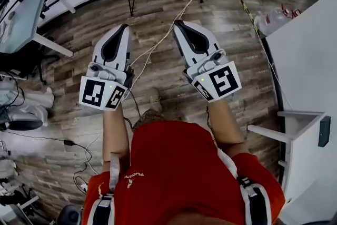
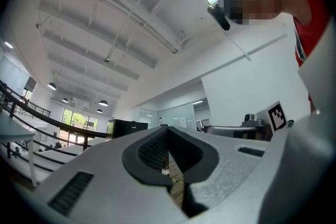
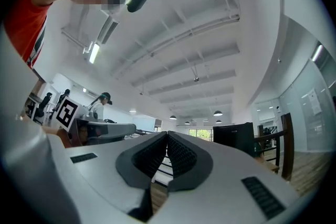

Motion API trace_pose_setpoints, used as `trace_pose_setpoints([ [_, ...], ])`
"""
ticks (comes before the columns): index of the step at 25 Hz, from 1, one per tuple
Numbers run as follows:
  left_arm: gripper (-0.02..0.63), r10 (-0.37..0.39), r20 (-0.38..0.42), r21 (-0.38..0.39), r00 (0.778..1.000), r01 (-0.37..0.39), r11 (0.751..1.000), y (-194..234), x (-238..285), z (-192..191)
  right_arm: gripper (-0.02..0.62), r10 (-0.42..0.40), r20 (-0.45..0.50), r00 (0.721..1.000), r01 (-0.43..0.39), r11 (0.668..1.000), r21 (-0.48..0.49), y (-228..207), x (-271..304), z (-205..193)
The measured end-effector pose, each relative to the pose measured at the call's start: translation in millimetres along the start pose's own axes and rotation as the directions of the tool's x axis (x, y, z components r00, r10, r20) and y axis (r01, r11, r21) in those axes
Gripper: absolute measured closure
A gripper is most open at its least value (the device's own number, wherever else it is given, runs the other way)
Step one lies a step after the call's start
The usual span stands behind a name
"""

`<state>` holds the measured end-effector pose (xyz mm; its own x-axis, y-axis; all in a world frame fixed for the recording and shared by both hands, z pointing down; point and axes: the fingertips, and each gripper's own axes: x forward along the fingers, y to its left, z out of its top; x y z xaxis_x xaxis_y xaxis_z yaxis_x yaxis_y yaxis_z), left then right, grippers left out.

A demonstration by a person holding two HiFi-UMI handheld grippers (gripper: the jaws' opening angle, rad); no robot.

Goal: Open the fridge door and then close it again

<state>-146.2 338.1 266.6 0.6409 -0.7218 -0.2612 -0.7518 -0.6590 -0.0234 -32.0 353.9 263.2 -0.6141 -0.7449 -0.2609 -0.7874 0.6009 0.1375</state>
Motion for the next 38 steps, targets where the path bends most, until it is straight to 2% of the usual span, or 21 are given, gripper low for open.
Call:
trace_pose_setpoints([
  [5,0.597,-0.037,-0.01,-0.016,0.999,0.037,0.999,88.7,45.2,-13.1,0.569,-0.053,-0.018,0.998,0.052,0.999,-0.013,-34.3,82.7,-22.8],
  [10,0.597,-0.068,-0.016,-0.042,0.998,0.067,0.997,156.4,82.8,-27.8,0.569,-0.097,-0.038,0.995,0.096,0.995,-0.025,-62.2,148.4,-42.7],
  [15,0.597,-0.075,-0.008,-0.067,0.997,0.075,0.995,202.7,112.2,-42.9,0.569,-0.107,-0.053,0.993,0.105,0.994,-0.038,-82.4,196.8,-62.8],
  [23,0.597,-0.071,-0.008,-0.068,0.997,0.07,0.995,252.2,169.2,-69.4,0.569,-0.089,-0.048,0.995,0.086,0.995,-0.054,-126.1,258.4,-96.7],
  [32,0.597,-0.041,-0.028,-0.058,0.999,0.039,0.998,311.4,289.6,-110.0,0.569,-0.07,-0.03,0.997,0.068,0.995,-0.067,-238.0,329.2,-132.9],
  [38,0.597,0.003,-0.028,-0.033,1.0,-0.004,0.999,347.3,381.1,-121.0,0.569,-0.035,-0.022,0.999,0.034,0.998,-0.047,-322.2,374.2,-149.2],
])
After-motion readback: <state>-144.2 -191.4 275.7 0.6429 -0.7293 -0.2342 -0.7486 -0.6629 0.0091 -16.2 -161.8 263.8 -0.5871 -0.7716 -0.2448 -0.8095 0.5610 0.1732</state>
